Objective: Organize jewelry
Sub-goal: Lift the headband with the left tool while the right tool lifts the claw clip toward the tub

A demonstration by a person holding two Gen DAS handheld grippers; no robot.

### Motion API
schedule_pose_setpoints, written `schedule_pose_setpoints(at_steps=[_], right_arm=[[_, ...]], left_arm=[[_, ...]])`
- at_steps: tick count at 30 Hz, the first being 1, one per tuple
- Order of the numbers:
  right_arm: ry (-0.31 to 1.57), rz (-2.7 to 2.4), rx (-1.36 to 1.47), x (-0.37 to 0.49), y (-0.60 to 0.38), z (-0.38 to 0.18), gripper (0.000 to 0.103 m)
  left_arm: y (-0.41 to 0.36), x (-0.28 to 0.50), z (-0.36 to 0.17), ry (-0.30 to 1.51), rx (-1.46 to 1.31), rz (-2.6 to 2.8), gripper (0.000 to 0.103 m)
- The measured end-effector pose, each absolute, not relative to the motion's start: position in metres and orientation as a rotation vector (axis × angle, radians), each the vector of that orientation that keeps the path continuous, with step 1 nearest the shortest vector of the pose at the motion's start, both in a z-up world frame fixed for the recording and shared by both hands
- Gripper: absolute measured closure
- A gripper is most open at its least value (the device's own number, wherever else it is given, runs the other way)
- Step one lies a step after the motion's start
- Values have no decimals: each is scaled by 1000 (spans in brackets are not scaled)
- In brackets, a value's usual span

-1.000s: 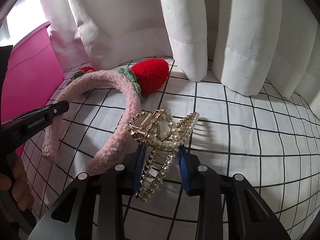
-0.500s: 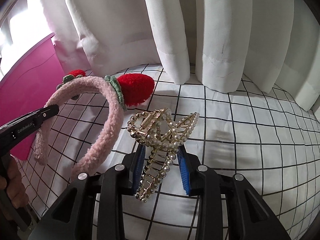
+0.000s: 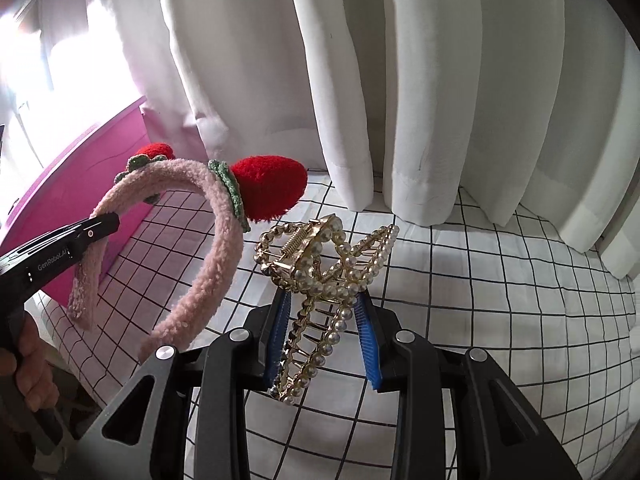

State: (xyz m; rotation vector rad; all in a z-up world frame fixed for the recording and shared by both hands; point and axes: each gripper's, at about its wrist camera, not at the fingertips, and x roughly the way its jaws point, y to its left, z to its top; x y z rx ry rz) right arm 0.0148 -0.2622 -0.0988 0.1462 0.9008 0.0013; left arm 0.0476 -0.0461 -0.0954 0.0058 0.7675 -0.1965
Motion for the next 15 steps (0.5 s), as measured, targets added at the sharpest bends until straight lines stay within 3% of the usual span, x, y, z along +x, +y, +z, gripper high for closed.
schedule_pose_setpoints(at_steps=[15], right_arm=[[735, 166, 56, 18, -234, -10, 71]], left_arm=[[2, 11, 7, 584, -91, -107, 94]])
